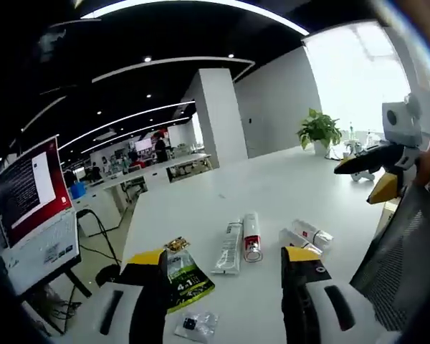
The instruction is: Arrange the skincare products in the storage area until every visible bottle or jar stands upright without overlapping.
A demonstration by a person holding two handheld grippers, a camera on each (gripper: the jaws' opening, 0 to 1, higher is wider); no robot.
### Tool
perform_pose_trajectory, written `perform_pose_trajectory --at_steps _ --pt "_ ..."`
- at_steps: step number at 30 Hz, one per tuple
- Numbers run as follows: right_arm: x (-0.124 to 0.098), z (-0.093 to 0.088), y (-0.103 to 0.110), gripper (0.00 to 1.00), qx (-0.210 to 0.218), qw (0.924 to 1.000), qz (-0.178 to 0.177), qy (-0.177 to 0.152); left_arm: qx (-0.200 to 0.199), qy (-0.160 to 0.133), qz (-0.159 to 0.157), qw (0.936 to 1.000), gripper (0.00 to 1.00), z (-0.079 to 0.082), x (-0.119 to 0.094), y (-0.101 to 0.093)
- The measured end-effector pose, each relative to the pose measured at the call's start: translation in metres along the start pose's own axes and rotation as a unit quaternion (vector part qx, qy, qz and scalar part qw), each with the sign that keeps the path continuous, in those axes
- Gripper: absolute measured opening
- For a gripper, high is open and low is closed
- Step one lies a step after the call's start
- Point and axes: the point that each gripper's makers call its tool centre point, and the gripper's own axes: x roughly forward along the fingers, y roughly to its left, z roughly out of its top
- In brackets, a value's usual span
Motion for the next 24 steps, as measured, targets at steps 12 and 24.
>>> perform_pose_trajectory --at_steps 12,24 --pt "-0.0005 -0.0016 0.001 0.56 -0.008 1.0 0.0 0.005 -0.024 -0.02 -0.032 0.999 0.11 0.0058 -0.0043 -0.0056" --pt "0.0027 -0.0022 0.0005 0.72 0.008 0.9999 0.005 0.006 -0.045 -0.029 0.003 0.9985 0.71 0.0077 -0.0004 0.0023"
